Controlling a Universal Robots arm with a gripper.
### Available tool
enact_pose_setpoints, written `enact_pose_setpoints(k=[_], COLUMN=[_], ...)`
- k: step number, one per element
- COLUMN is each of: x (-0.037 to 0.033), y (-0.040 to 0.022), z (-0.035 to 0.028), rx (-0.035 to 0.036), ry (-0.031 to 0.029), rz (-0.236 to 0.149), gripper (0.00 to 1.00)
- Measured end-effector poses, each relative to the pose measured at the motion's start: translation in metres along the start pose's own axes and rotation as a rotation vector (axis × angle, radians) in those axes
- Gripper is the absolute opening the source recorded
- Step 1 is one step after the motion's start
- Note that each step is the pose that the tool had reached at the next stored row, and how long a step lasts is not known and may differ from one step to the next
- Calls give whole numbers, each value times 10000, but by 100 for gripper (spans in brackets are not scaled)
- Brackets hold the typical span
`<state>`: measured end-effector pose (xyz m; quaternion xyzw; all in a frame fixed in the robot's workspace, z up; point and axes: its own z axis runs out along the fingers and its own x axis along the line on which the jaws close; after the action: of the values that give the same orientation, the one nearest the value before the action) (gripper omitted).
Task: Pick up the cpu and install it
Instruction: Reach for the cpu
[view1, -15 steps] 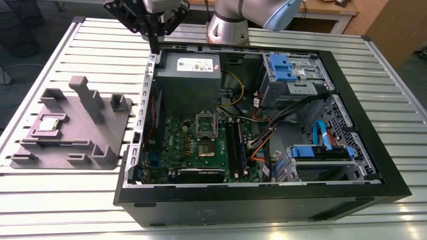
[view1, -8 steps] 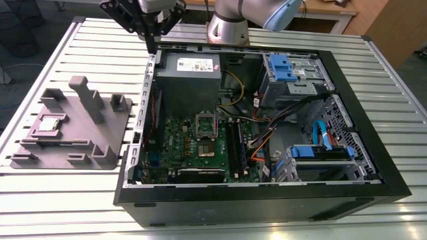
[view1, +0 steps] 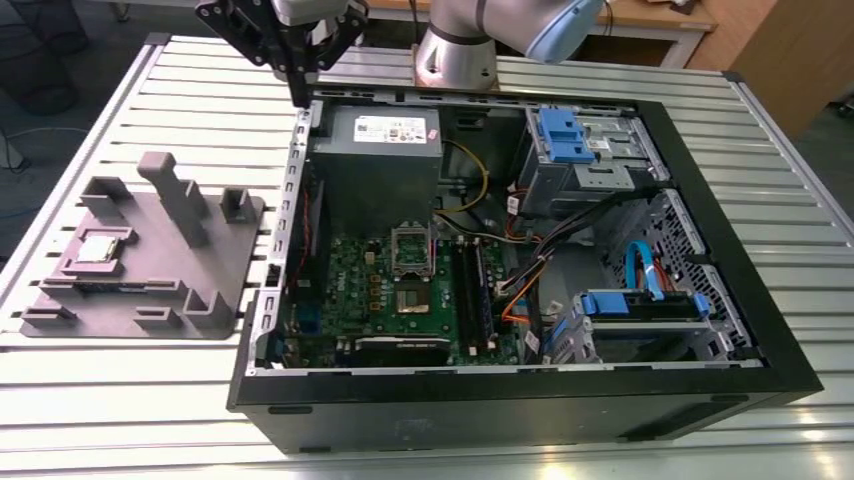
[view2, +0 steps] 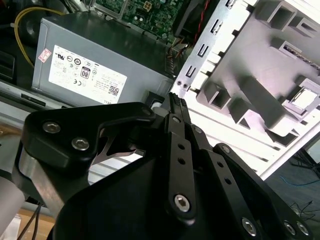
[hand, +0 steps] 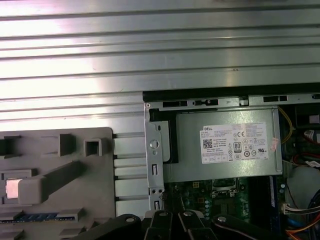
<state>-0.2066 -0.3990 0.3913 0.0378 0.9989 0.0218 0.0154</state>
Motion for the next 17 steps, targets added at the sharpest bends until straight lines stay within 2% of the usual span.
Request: enact_pose_setpoints(k=[17], x=[74], y=[-5], z=[-2], rx=[1], ry=[1], rz=[0], gripper=[11])
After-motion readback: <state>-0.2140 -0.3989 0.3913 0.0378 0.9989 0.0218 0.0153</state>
